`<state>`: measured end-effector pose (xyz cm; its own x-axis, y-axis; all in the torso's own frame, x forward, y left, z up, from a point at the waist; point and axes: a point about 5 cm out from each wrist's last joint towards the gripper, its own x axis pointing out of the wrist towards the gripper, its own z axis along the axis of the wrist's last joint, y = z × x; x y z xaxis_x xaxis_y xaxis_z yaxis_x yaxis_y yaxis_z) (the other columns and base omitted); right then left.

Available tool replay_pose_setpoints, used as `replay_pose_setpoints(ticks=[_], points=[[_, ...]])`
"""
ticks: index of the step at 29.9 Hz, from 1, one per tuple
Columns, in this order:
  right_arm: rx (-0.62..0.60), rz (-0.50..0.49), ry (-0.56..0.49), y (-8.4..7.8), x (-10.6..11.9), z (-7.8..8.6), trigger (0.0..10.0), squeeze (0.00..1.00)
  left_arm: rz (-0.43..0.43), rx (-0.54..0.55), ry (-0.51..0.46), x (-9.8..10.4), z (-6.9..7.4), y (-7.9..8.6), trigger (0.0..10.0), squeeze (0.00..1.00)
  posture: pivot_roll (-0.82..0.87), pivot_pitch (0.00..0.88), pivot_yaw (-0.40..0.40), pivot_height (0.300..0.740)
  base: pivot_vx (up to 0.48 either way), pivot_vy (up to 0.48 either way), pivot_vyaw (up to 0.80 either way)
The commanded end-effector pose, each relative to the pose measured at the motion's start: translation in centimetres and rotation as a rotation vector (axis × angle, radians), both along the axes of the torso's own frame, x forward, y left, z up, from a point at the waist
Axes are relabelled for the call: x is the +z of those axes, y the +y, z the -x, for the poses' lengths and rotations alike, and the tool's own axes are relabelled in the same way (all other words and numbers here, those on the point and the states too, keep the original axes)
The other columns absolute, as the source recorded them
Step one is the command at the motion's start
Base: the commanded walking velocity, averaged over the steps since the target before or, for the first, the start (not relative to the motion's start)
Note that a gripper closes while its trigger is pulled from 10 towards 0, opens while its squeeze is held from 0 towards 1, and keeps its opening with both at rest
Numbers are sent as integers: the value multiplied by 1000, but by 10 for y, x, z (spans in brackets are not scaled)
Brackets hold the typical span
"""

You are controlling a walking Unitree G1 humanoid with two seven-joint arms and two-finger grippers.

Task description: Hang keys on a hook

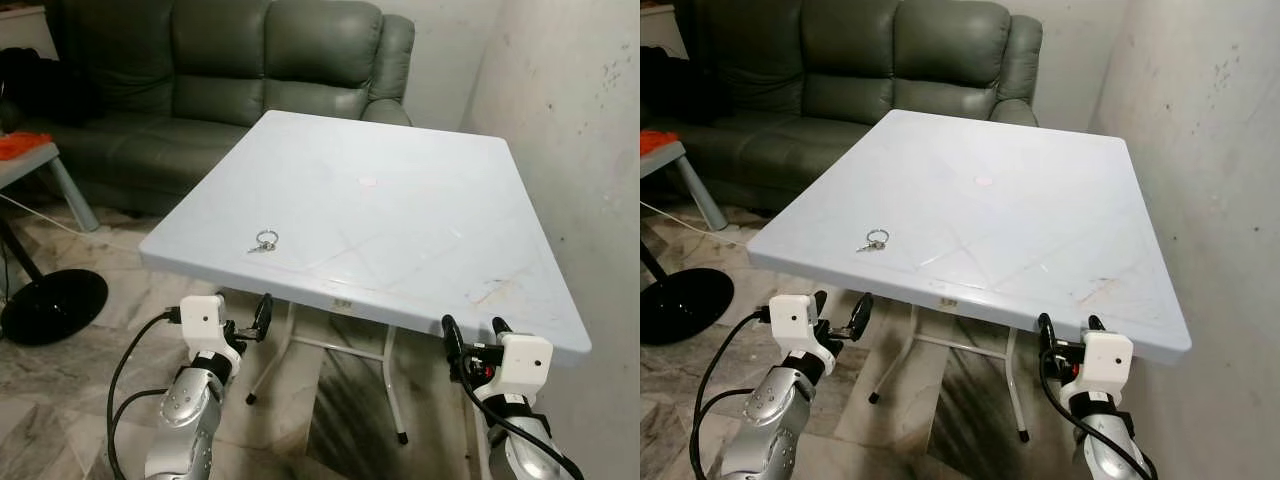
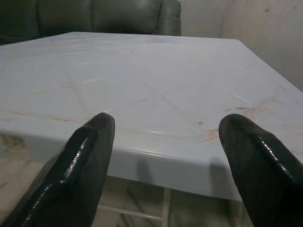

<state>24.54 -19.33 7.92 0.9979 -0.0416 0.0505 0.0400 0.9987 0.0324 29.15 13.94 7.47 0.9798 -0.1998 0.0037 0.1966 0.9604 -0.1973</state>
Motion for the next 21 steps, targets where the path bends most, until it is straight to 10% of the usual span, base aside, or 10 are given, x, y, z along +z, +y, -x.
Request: replay_pose_setpoints(ticks=[1, 21], points=[[0, 1, -17, 0, 6, 0, 10000, 0, -5, 7, -6, 3, 0, 2, 10000, 0, -22, 31, -34, 740, 0, 319, 0], [9, -4, -22, 2, 7, -2, 10000, 0, 5, 10, -3, 3, -3, 0, 10000, 0, -20, 23, -39, 740, 0, 409, 0]])
